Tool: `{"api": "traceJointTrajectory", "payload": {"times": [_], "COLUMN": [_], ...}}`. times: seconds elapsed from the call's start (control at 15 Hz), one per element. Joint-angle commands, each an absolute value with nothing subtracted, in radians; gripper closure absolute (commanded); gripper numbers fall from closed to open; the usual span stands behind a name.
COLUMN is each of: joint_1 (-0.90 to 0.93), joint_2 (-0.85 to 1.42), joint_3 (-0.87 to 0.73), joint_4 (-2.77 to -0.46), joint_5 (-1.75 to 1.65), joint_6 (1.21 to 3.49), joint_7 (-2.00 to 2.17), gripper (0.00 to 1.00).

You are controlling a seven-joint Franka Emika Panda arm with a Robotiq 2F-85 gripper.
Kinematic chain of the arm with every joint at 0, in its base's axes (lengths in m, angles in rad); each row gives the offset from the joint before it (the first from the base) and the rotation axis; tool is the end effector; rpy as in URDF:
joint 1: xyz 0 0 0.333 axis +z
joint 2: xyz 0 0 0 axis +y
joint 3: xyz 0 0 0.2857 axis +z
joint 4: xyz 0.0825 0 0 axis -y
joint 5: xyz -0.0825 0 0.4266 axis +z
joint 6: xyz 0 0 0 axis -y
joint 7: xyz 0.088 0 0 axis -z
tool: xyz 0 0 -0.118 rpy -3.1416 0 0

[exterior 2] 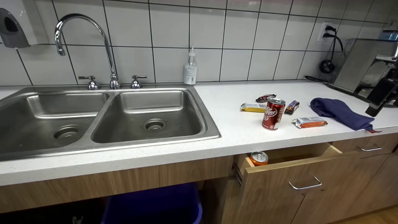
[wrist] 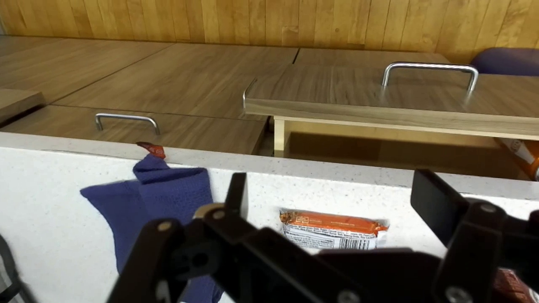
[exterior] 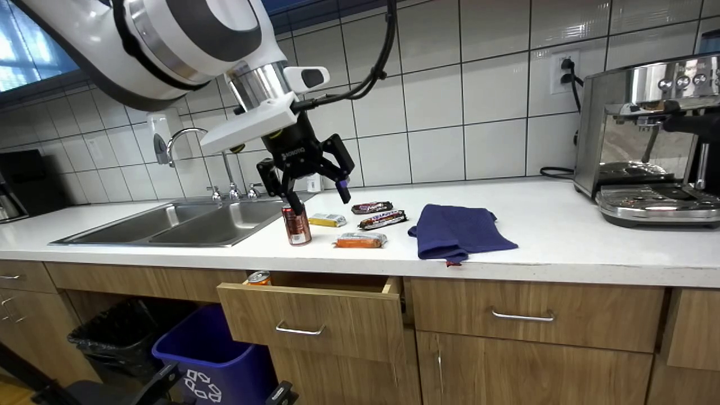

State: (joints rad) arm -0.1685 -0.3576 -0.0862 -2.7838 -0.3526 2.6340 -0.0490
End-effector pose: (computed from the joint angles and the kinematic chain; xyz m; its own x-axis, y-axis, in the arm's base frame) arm 0.4178 -0.0972 0.2632 0.9801 0.1039 0.1690 0.0679 -0.9761 0.2063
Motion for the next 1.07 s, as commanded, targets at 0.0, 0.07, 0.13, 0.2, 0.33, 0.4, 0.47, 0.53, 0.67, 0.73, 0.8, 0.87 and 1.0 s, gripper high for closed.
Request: {"api": "traceJointTrajectory", "payload": {"times": [0.0, 0.07, 0.13, 0.2, 0.33, 0.4, 0.47, 0.53, 0.67, 0.73, 0.8, 0.87, 1.0], "joint_1": [-0.203, -0.205, -0.211, -0.216, -0.226, -0.23, -0.233, -0.235, -0.234, -0.225, -0.224, -0.22, -0.215], "joint_2": [-0.297, -0.282, -0.265, -0.248, -0.214, -0.198, -0.179, -0.163, -0.13, -0.114, -0.1, -0.086, -0.063], "joint_3": [-0.027, -0.019, -0.009, 0.001, 0.018, 0.024, 0.03, 0.035, 0.039, 0.031, 0.031, 0.029, 0.024], "joint_4": [-2.784, -2.784, -2.784, -2.784, -2.784, -2.784, -2.784, -2.784, -2.784, -2.784, -2.784, -2.784, -2.784], "joint_5": [-0.39, -0.396, -0.41, -0.427, -0.474, -0.499, -0.527, -0.558, -0.629, -0.667, -0.704, -0.736, -0.796], "joint_6": [2.684, 2.692, 2.705, 2.718, 2.742, 2.753, 2.766, 2.774, 2.791, 2.801, 2.812, 2.823, 2.842], "joint_7": [0.063, 0.085, 0.113, 0.14, 0.202, 0.232, 0.264, 0.296, 0.369, 0.405, 0.437, 0.466, 0.519], "gripper": [0.0, 0.0, 0.0, 0.0, 0.0, 0.0, 0.0, 0.0, 0.0, 0.0, 0.0, 0.0, 0.0]}}
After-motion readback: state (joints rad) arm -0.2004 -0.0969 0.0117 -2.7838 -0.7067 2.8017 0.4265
